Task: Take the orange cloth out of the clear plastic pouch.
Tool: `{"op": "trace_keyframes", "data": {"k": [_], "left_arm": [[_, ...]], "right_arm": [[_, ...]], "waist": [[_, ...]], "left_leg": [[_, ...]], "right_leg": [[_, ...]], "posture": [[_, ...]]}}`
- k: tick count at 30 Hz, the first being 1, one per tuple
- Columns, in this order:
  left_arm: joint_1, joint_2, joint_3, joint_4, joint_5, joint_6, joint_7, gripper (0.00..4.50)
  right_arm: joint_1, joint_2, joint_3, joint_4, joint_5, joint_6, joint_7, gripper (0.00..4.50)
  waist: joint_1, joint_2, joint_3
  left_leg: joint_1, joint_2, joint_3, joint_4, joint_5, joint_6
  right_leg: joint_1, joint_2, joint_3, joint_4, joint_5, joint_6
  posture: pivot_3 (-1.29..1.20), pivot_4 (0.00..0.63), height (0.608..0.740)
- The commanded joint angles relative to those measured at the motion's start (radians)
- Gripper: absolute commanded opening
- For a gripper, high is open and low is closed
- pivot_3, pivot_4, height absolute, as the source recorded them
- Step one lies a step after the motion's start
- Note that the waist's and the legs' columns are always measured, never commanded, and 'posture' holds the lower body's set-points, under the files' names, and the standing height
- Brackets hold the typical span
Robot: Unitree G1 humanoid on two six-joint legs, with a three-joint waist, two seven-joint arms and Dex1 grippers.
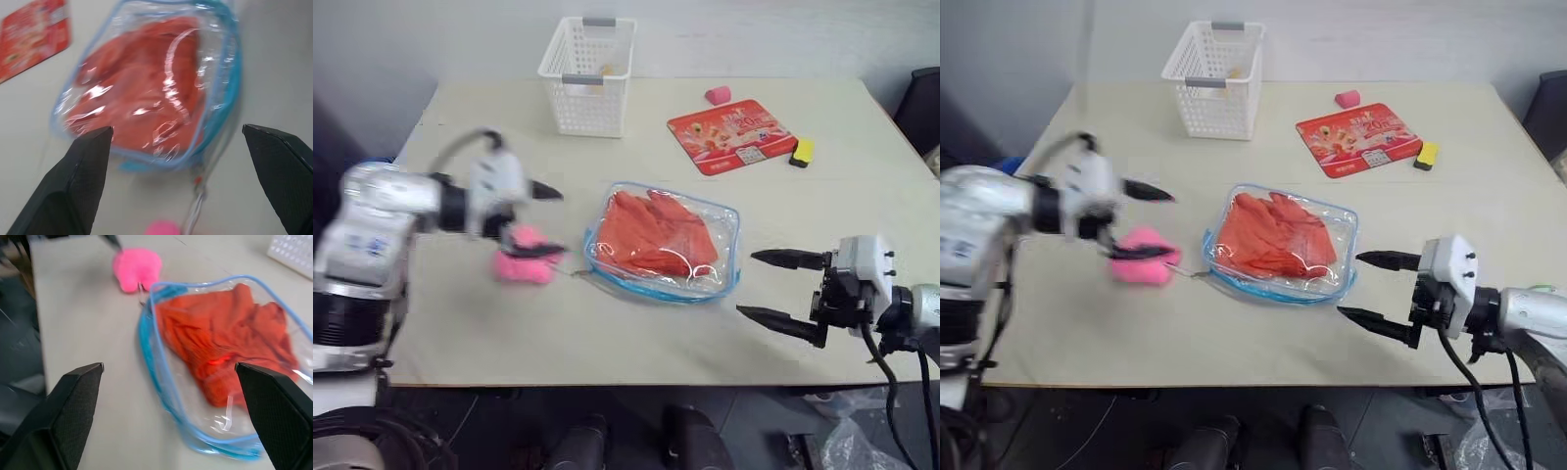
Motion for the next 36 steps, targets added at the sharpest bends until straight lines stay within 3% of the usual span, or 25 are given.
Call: {"op": "trace_keyframes", "data": {"k": [1,9,20,23,35,36], "left_arm": [[-0.018,-0.026,-0.094,0.018,0.147,-0.21,0.0,4.46],[-0.061,-0.096,-0.142,0.212,0.298,-0.501,0.072,4.46],[-0.062,-0.148,-0.112,0.263,0.304,-0.523,0.091,4.46],[-0.062,-0.149,-0.107,0.271,0.306,-0.527,0.097,3.89],[-0.064,-0.167,-0.1,0.282,0.296,-0.504,0.108,0.02],[-0.06,-0.167,-0.094,0.272,0.281,-0.484,0.1,0.02]], "right_arm": [[0.009,0.004,-0.033,-0.09,0.073,0.077,-0.048,4.5],[0.014,0.048,-0.005,-0.165,0.089,0.12,-0.093,4.5],[0.005,0.081,0.018,-0.176,0.057,0.129,-0.1,4.5],[0.0,0.082,0.026,-0.172,0.046,0.128,-0.096,4.5],[-0.012,0.079,0.051,-0.156,-0.01,0.114,-0.066,4.5],[-0.009,0.079,0.057,-0.156,-0.025,0.109,-0.062,4.5]], "waist": [[-0.007,-0.001,0.0],[0.002,-0.001,0.0],[0.002,-0.001,0.0],[0.0,-0.001,0.0],[0.001,-0.001,0.0],[0.001,-0.001,0.0]], "left_leg": [[0.0,0.001,0.001,0.0,0.0,0.0],[0.0,0.0,0.003,0.0,0.0,0.0],[0.0,0.0,0.002,0.0,0.0,0.0],[0.0,0.0,0.002,0.0,0.0,0.0],[0.0,0.0,0.002,0.0,0.0,0.0],[0.0,0.0,0.002,0.0,0.0,0.0]], "right_leg": [[-0.001,0.001,0.001,0.0,0.0,0.0],[-0.003,0.001,0.002,0.0,0.0,0.0],[-0.003,0.001,0.001,0.003,0.0,0.0],[-0.003,0.001,0.001,0.003,0.0,0.0],[-0.003,0.001,0.001,0.003,0.0,0.0],[-0.003,0.001,0.001,0.003,0.0,0.0]], "posture": [[0.0,0.15,0.74],[0.0,0.15,0.74],[0.0,0.15,0.74],[0.0,0.15,0.74],[0.0,0.15,0.74],[0.0,0.15,0.74]]}}
